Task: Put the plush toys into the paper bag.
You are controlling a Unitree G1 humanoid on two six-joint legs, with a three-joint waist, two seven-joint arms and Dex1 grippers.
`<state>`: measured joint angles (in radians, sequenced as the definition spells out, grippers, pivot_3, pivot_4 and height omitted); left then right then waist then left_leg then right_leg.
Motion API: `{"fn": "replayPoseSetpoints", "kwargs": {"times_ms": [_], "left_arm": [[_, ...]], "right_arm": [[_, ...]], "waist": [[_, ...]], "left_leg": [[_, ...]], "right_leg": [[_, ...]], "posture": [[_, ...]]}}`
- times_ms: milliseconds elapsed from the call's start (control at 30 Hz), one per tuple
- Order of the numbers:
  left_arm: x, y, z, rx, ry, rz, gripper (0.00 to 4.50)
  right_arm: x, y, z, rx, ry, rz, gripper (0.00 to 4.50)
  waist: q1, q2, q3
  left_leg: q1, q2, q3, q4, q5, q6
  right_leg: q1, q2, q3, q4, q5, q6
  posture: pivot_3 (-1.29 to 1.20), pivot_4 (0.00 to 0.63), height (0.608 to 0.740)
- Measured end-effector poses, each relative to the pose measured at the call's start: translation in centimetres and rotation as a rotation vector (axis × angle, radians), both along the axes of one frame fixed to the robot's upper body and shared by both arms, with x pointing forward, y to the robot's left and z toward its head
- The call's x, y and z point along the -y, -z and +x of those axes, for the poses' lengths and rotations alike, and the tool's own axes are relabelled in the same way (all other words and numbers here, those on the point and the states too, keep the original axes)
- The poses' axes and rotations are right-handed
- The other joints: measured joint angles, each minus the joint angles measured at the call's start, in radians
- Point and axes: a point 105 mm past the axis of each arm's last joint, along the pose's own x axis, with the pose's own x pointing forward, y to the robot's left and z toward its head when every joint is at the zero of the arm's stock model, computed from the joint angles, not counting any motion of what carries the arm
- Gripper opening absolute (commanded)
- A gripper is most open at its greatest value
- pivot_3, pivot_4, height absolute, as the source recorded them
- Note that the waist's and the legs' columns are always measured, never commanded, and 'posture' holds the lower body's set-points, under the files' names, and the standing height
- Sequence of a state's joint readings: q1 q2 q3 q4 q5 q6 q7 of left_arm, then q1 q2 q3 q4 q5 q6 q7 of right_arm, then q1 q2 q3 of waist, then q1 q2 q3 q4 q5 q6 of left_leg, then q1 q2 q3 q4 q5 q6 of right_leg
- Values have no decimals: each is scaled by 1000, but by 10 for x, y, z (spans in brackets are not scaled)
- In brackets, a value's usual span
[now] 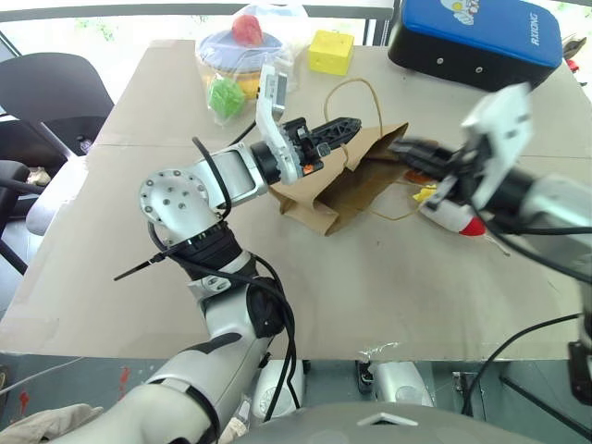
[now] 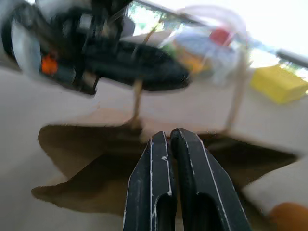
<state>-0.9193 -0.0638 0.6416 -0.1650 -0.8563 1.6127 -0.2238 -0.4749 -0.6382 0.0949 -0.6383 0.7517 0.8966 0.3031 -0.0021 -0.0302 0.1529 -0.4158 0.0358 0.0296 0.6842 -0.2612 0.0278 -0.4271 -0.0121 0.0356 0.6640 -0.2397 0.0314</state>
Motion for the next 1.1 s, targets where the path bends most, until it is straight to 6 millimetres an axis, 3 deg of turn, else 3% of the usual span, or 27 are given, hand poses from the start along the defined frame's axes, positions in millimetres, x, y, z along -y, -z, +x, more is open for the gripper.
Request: {"fn": "replayPoseSetpoints", "kwargs": {"times_ms": [200, 300, 467, 767, 867, 967, 1067, 1100], "left_arm": [[-1, 3, -4, -7, 24, -42, 0], [-2, 7, -5, -21, 22, -43, 0], [-13, 0, 0, 14, -21, -33, 0], [-59, -29, 15, 106, -161, -64, 0], [-60, -23, 11, 120, -155, -2, 0], [-53, -3, 5, 126, -118, 101, 0], [-42, 3, -1, 186, -80, 170, 0], [-39, 4, -2, 210, -72, 188, 0]], "right_arm": [[-27, 48, 28, -60, -29, -41, 43], [-37, 65, 34, -69, -74, -94, 43], [-41, 122, 31, -169, -144, -235, 43], [-32, 127, 22, -168, -109, -193, 43], [-31, 125, 21, -146, -74, -142, 43], [-27, 109, 25, -78, -25, -50, 43], [-19, 76, 21, -36, -55, 2, 859], [-16, 60, 17, -4, -71, 14, 1344]], "waist": [[-4, 0, 0], [-5, 0, 0], [-4, 0, 0], [-4, 1, 0], [-4, 1, 0], [-6, 1, 0], [-3, 2, 1], [-2, 2, 1]], "left_leg": [[1, -1, 1, 0, 0, 0], [1, 0, 1, 0, 0, 0], [1, -1, 0, 0, 0, -1], [1, -2, -2, -1, 0, -1], [1, -3, -3, -1, 0, -1], [0, -3, -3, -2, 1, -3], [0, -4, -4, -2, 2, -4], [0, -4, -5, -2, 2, -4]], "right_leg": [[0, 0, -2, 0, 0, 0], [0, 0, -4, 0, 0, 0], [0, -2, -5, 0, 0, 0], [0, -5, -7, 0, 0, 0], [0, -5, -7, 1, 0, 0], [0, -6, -7, 1, 0, 0], [0, -7, -7, 1, 0, 0], [0, -7, -7, 0, 0, 0]], "posture": [[0, 150, 740], [0, 150, 740], [0, 150, 740], [0, 150, 740], [0, 150, 740], [0, 150, 740], [0, 150, 740], [0, 150, 740]]}}
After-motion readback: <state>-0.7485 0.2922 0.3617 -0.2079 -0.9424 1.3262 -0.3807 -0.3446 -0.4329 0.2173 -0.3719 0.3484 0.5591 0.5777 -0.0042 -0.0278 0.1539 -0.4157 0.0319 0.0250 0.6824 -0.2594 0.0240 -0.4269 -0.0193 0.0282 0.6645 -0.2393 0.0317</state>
